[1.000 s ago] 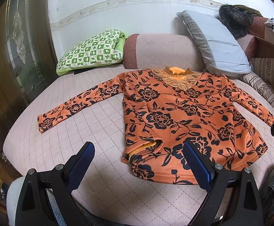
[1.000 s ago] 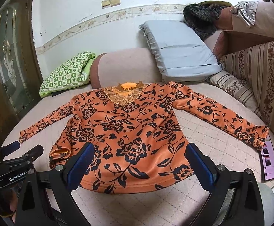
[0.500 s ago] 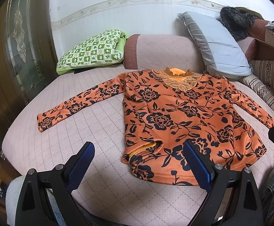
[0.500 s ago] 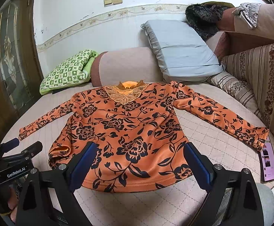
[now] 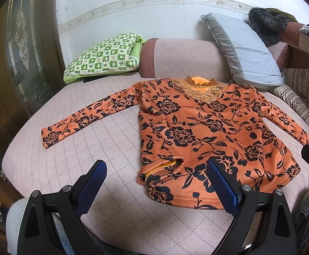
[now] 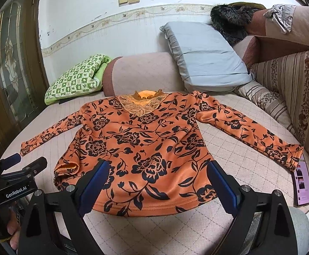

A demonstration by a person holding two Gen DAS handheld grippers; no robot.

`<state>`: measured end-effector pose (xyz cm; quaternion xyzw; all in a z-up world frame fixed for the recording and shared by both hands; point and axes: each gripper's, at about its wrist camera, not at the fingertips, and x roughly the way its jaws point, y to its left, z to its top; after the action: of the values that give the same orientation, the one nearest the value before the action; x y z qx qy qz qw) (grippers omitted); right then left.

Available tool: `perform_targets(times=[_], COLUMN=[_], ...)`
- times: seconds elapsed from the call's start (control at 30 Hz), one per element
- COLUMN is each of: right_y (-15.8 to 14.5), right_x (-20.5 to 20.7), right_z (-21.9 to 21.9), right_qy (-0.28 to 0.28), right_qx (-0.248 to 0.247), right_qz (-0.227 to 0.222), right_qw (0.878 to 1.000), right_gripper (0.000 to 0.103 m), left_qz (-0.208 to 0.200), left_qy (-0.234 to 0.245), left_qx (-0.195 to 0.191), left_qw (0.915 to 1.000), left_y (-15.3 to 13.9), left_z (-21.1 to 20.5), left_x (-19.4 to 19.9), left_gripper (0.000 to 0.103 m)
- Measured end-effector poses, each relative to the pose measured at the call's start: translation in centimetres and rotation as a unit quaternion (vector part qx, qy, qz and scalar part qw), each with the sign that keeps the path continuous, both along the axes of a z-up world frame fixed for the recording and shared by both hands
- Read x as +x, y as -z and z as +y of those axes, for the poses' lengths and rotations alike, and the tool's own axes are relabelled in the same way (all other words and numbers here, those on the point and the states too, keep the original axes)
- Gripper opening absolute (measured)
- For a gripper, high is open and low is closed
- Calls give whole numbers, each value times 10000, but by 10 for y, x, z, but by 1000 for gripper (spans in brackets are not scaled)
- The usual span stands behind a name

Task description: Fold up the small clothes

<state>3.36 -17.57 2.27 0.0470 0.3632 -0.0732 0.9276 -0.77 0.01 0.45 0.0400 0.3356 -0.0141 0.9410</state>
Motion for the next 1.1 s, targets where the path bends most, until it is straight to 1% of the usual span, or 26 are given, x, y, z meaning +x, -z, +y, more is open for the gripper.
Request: perform_targets(times=[0.8,0.87,0.97,1.0,1.07,1.1], right_y=[3,2,5,5,4,2], right_x=[1,2,9,13,23,27], right_z=[-1,0,3,5,13,18], right_qy=[4,-42,-334,-419,-638,-732], right_qx=[30,55,297,365,464,484], right_qz=[30,22,135,180,257,281], right_qw=[10000,10000,9989,9983,9966,9957], right_gripper=[94,94,94,94,94,94], left_qz=[35,77,232,282,312,345], left_qy=[-63,-123,-319,-446,-635,-796], left_qx=[-41,-155,-537,-742,-1014,-1190], left_qw=[10000,9998,9978,9958,9923,9891], left_y=[3,2,0,-2,-8,-12], left_z=[1,6,24,35,55,69], left_x=[5,8,18,23,32,39], left_gripper=[96,96,96,96,96,96])
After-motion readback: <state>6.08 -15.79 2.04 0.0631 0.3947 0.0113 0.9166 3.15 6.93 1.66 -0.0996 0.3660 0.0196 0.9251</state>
